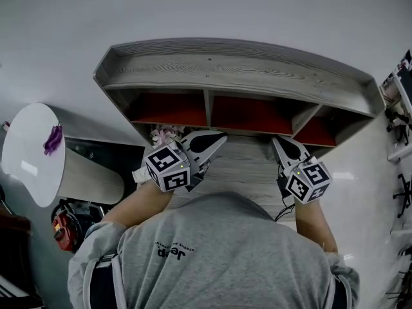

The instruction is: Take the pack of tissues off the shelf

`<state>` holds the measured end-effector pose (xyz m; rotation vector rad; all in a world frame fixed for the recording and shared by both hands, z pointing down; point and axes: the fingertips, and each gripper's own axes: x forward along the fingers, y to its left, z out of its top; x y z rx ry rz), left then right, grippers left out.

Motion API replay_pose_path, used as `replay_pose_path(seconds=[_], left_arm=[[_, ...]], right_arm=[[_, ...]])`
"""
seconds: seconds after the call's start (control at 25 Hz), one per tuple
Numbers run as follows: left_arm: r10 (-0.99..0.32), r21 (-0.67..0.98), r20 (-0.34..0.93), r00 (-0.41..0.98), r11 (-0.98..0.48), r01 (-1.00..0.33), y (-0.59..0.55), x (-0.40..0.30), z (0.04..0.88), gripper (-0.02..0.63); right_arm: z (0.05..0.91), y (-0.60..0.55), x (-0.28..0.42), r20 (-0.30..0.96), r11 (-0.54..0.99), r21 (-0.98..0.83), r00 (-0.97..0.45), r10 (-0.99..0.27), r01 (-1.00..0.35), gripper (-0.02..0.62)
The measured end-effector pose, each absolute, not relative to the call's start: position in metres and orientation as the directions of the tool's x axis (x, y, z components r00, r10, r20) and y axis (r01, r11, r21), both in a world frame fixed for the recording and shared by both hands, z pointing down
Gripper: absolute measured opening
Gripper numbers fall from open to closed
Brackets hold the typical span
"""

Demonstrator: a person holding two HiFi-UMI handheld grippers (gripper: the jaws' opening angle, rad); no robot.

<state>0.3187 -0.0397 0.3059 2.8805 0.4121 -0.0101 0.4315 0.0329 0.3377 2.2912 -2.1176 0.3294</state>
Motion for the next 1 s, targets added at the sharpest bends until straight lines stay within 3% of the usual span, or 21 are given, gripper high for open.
replay_pose_path(seconds=[1.0], left_arm=[[0.253,0.228,-0.054,0.966,-0.939,0.258,-0.047,0.307,0.303,0.021]], right_arm=[[0.326,0.023,0.425,0.132,-0.065,-0.068,0.056,-0.99,-0.996,0.008]])
